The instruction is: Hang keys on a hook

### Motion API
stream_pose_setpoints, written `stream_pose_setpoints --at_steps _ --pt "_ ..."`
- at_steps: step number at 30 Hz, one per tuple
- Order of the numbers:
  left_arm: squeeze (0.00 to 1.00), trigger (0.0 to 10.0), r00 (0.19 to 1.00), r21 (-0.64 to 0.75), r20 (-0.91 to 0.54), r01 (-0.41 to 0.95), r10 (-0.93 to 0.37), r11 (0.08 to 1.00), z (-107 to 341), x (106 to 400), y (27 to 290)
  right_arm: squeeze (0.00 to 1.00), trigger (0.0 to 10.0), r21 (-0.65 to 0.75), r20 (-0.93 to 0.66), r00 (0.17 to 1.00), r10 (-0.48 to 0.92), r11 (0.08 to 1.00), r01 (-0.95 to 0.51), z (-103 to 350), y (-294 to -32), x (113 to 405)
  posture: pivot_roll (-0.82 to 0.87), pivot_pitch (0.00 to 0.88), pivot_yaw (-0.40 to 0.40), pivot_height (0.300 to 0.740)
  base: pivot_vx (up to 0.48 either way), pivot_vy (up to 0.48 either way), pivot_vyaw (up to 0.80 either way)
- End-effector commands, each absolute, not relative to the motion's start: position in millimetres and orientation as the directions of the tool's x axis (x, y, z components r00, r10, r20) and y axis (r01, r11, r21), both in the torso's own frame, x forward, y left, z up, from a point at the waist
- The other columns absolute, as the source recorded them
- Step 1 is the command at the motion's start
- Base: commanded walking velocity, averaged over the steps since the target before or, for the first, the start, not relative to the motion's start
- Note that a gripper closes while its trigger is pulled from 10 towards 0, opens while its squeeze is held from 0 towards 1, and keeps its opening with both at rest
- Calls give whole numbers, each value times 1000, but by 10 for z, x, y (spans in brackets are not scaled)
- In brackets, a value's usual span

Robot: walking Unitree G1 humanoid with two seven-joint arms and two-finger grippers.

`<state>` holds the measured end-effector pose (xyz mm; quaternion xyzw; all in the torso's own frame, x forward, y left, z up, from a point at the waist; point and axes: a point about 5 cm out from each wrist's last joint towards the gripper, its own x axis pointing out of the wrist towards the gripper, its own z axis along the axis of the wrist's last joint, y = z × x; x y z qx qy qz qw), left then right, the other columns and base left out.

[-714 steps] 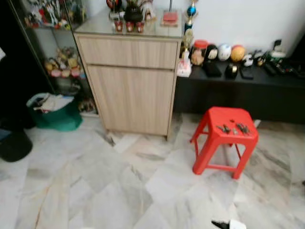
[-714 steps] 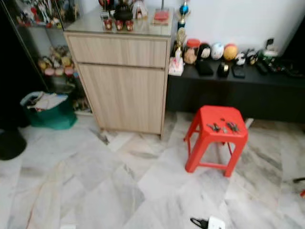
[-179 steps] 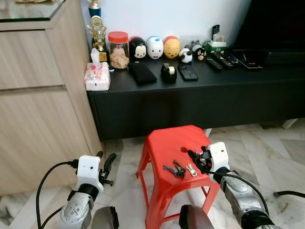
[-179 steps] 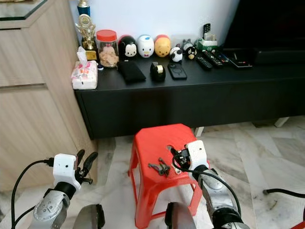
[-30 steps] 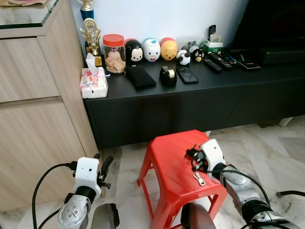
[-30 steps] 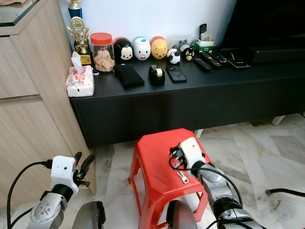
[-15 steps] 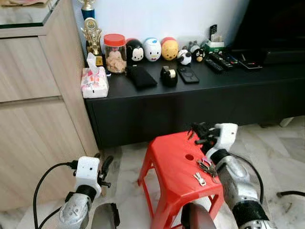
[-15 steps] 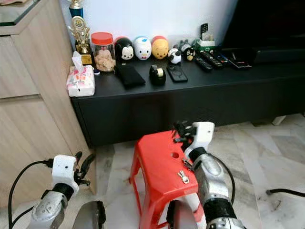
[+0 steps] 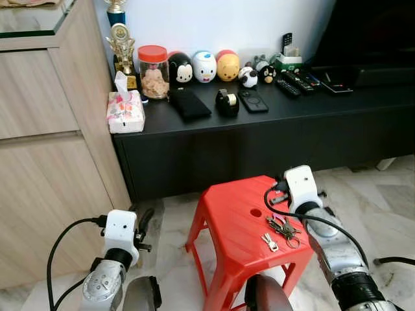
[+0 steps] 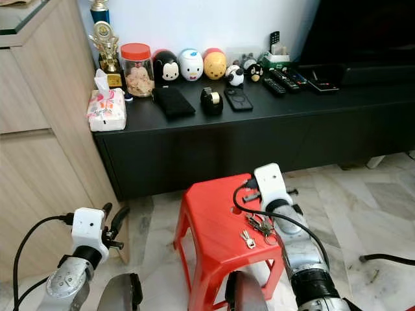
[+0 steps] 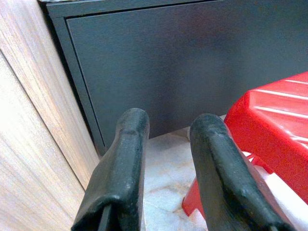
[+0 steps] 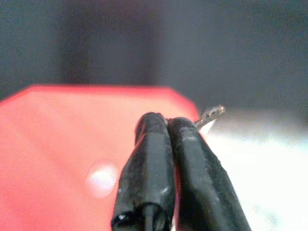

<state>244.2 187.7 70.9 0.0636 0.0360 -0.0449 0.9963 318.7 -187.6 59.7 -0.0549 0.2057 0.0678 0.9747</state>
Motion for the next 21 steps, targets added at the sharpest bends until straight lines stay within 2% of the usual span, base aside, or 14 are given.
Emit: stream_pose_setpoints --at_steps 1,3,4,5,6,7,8,9,11,13,14,16,18,21 --pt "0 10000 993 132 -72 104 -95 986 716 2462 1848 0 10000 -295 -411 904 123 920 -259 653 -1917 3190 85 0 -101 559 0 0 0" --pt "0 10000 993 132 -70 103 -94 986 717 2465 1849 0 10000 -487 -407 904 133 805 -338 677 -1908 3184 85 0 -101 559 0 0 0" --pt "0 10000 993 131 -69 103 -94 986 717 2468 1846 0 10000 -431 -396 910 123 850 -302 689 -1913 3199 81 0 -99 559 0 0 0" --pt "0 10000 993 131 -68 103 -95 986 716 2472 1838 0 10000 86 -355 928 111 993 -86 756 -1869 3269 81 0 -99 559 0 0 0" --pt "0 10000 993 131 -68 103 -95 986 716 2472 1838 0 10000 86 -355 928 111 993 -86 756 -1869 3269 81 0 -99 559 0 0 0" --pt "0 10000 993 131 -67 104 -96 986 714 2480 1836 0 10000 220 -296 947 125 974 -60 821 -1848 3300 74 0 -98 559 0 0 0" --pt "0 10000 993 131 -66 103 -95 986 712 2484 1834 0 10000 60 -287 946 152 988 -141 837 -1831 3295 74 0 -99 559 0 0 0" --pt "0 10000 993 131 -65 103 -95 986 712 2486 1830 0 10000 -14 -298 941 159 985 -171 813 -1816 3280 75 0 -100 559 0 0 0" --pt "0 10000 993 131 -64 104 -96 986 711 2492 1824 0 10000 97 -342 927 156 987 -131 708 -1789 3237 79 0 -103 559 0 0 0" --pt "0 10000 994 132 -63 102 -95 986 713 2494 1824 0 10000 79 -374 914 157 987 -138 638 -1794 3204 80 0 -103 559 0 0 0" --pt "0 10000 994 131 -61 99 -92 986 715 2495 1827 0 10000 -36 -428 892 143 984 -176 528 -1823 3155 79 0 -104 559 0 0 0" --pt "0 10000 994 132 -61 98 -91 986 715 2491 1828 0 10000 -68 -488 859 157 974 -216 402 -1833 3093 81 0 -105 559 0 0 0" --pt "0 10000 994 132 -61 97 -89 986 713 2484 1830 0 10000 51 -526 828 192 979 -195 310 -1829 3038 84 0 -107 559 0 0 0" --pt "0 10000 994 133 -60 94 -87 987 713 2481 1833 0 10000 179 -558 757 340 940 -291 255 -1749 2958 87 0 -108 559 0 0 0"
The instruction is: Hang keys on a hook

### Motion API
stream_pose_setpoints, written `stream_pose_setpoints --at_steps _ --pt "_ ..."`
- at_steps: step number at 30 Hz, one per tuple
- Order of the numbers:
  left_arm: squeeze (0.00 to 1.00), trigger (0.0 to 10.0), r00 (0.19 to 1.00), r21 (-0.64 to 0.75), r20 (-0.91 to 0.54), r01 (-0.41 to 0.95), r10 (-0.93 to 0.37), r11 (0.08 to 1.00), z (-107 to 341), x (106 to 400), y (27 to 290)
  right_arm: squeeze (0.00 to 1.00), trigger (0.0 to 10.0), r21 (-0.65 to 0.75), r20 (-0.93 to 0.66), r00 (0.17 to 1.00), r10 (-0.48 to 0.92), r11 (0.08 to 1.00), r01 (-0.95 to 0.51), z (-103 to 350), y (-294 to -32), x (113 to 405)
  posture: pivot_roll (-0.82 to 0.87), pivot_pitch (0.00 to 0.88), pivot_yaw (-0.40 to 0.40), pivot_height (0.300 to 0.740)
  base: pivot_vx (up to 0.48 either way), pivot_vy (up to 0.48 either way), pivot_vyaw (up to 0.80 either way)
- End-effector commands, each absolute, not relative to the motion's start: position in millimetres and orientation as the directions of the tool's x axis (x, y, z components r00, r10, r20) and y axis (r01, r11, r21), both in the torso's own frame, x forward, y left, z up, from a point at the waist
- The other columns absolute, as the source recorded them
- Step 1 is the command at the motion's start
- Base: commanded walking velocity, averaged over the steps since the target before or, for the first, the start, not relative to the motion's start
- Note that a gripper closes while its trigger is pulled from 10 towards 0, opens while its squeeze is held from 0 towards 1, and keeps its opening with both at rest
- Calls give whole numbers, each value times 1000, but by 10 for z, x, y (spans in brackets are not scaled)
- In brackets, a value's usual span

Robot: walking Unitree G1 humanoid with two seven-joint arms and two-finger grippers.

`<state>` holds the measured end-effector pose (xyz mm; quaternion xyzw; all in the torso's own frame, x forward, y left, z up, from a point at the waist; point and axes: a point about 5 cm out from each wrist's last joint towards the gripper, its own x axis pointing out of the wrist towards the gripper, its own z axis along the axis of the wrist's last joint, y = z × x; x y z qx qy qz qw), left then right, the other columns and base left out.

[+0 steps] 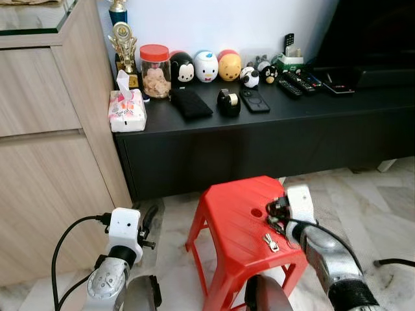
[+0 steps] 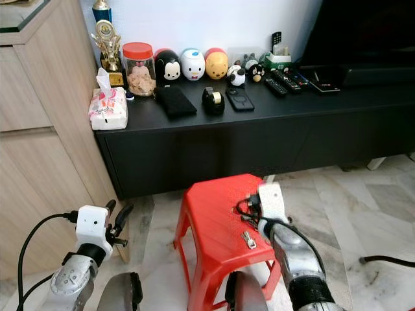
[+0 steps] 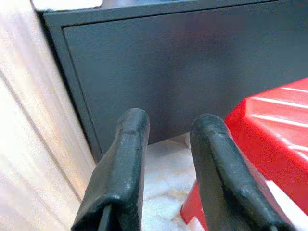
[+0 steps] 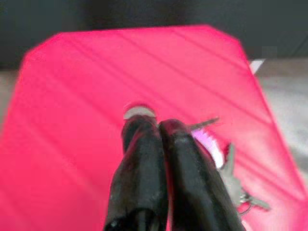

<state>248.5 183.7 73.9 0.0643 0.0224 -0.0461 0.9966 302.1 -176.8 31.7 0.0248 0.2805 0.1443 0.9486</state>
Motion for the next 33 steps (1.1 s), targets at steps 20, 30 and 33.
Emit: stream_pose_setpoints --at_steps 20,30,33 --pt "0 10000 995 137 -61 91 -83 986 699 2476 1837 0 10000 134 -262 863 433 901 -412 641 -1683 3131 85 0 -106 559 0 0 0" --pt "0 10000 995 134 -56 88 -81 987 703 2494 1826 0 10000 -5 -274 906 322 942 -336 591 -1730 3126 82 0 -111 559 0 0 0" --pt "0 10000 995 135 -56 89 -82 987 701 2495 1824 0 10000 -32 -499 844 197 969 -245 237 -1843 3000 84 0 -111 559 0 0 0"
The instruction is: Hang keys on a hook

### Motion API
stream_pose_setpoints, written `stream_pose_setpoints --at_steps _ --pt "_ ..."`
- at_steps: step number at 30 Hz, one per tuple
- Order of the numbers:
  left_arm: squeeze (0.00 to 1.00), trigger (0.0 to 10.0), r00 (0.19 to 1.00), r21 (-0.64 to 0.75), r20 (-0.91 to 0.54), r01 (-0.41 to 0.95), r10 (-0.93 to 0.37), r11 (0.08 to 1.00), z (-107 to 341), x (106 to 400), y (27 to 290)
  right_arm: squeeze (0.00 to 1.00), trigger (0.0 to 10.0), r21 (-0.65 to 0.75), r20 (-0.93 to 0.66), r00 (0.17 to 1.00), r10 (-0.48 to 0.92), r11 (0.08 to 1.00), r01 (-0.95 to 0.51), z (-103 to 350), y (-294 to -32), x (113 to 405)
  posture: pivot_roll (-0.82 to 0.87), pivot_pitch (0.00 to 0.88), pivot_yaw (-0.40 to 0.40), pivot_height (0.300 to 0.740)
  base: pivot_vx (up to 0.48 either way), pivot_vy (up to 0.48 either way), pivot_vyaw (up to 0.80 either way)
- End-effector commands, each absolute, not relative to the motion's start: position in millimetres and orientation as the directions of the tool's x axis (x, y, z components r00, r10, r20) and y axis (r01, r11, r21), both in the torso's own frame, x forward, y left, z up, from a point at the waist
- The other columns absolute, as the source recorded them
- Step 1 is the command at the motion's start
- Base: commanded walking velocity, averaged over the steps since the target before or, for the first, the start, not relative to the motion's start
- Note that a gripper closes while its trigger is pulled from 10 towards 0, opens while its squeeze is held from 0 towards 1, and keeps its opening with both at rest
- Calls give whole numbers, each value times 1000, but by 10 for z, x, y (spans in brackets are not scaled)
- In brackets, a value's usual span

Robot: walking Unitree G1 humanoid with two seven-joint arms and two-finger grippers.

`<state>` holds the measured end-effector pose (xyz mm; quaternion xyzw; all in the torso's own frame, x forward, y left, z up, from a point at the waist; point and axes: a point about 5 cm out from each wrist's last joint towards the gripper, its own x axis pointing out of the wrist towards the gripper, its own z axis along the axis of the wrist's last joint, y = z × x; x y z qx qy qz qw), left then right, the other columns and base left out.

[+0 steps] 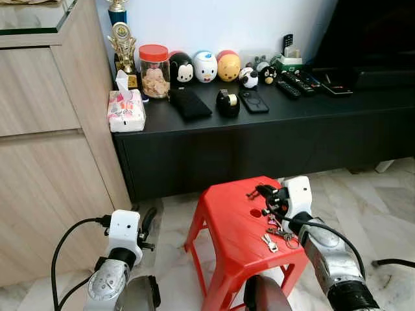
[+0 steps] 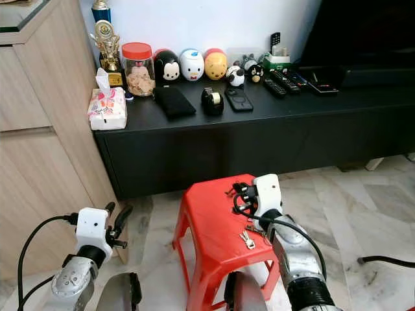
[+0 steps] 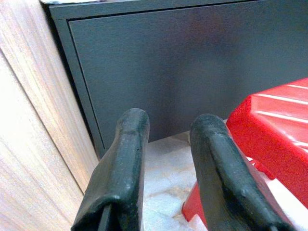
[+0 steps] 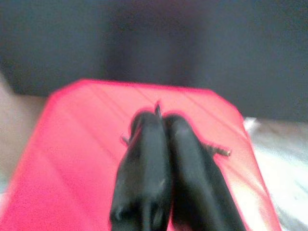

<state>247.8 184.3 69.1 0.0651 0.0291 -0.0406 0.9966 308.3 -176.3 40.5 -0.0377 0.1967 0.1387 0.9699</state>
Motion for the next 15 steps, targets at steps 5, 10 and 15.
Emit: stream_pose_setpoints --at_steps 5,10,15 --pt "0 10000 995 135 -55 90 -84 987 700 2500 1828 0 10000 73 -535 803 261 962 -264 125 -1773 2911 82 0 -108 559 0 0 0" --pt "0 10000 995 138 -53 95 -88 986 704 2512 1828 0 10000 45 -377 887 266 962 -270 369 -1738 3070 82 0 -105 559 0 0 0" --pt "0 10000 995 140 -50 93 -86 986 706 2517 1829 0 10000 -8 -102 959 263 964 -265 807 -1696 3247 82 0 -107 559 0 0 0"
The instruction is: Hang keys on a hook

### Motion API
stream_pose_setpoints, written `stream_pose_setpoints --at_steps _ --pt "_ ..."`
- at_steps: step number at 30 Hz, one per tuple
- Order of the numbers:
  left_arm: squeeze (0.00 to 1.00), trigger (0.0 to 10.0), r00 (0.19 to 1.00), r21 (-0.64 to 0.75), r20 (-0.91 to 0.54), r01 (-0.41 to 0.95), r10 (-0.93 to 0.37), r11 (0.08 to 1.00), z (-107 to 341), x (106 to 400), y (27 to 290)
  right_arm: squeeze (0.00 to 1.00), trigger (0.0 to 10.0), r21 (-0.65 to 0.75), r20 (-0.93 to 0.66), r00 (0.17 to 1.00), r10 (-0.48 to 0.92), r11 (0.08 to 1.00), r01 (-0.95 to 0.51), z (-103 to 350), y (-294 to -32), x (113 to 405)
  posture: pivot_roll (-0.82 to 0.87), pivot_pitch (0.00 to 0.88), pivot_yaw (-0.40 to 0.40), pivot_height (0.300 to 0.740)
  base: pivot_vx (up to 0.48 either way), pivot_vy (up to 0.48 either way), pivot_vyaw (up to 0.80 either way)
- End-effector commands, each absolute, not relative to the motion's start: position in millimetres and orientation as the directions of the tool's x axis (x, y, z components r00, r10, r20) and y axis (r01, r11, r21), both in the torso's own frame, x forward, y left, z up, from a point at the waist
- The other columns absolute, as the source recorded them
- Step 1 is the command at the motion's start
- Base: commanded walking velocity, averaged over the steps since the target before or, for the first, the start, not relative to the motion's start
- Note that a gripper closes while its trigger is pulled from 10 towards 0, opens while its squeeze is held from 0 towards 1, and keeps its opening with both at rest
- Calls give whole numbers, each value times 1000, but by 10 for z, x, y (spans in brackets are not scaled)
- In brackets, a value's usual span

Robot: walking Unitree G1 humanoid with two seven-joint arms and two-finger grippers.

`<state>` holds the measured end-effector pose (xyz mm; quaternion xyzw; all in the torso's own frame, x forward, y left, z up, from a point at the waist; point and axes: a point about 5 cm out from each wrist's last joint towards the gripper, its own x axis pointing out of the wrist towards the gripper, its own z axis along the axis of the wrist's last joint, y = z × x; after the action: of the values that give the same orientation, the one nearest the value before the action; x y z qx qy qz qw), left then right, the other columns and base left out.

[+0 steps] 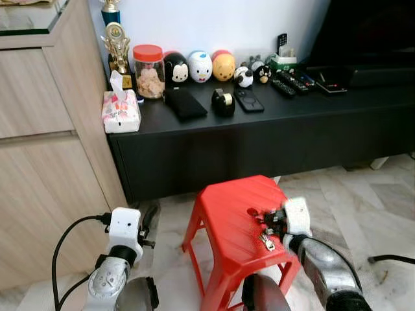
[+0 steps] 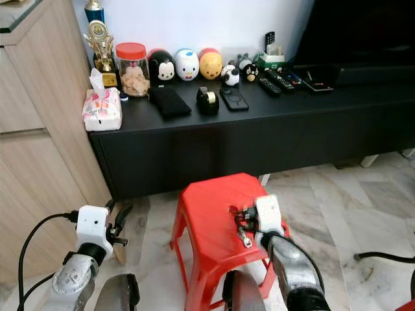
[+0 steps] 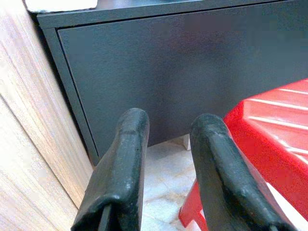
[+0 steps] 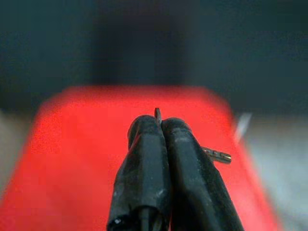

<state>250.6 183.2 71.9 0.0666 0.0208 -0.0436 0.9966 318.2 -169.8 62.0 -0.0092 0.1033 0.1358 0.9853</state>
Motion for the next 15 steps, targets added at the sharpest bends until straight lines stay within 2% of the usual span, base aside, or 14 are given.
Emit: stream_pose_setpoints --at_steps 1,15 --pt "0 10000 995 140 -50 92 -86 986 705 2517 1829 0 10000 -6 -87 960 265 964 -267 832 -1688 3254 82 0 -107 559 0 0 0" --pt "0 10000 996 132 -38 85 -81 988 709 2491 1825 0 10000 -12 38 993 111 994 -110 970 -1694 3118 77 0 -111 559 0 0 0"
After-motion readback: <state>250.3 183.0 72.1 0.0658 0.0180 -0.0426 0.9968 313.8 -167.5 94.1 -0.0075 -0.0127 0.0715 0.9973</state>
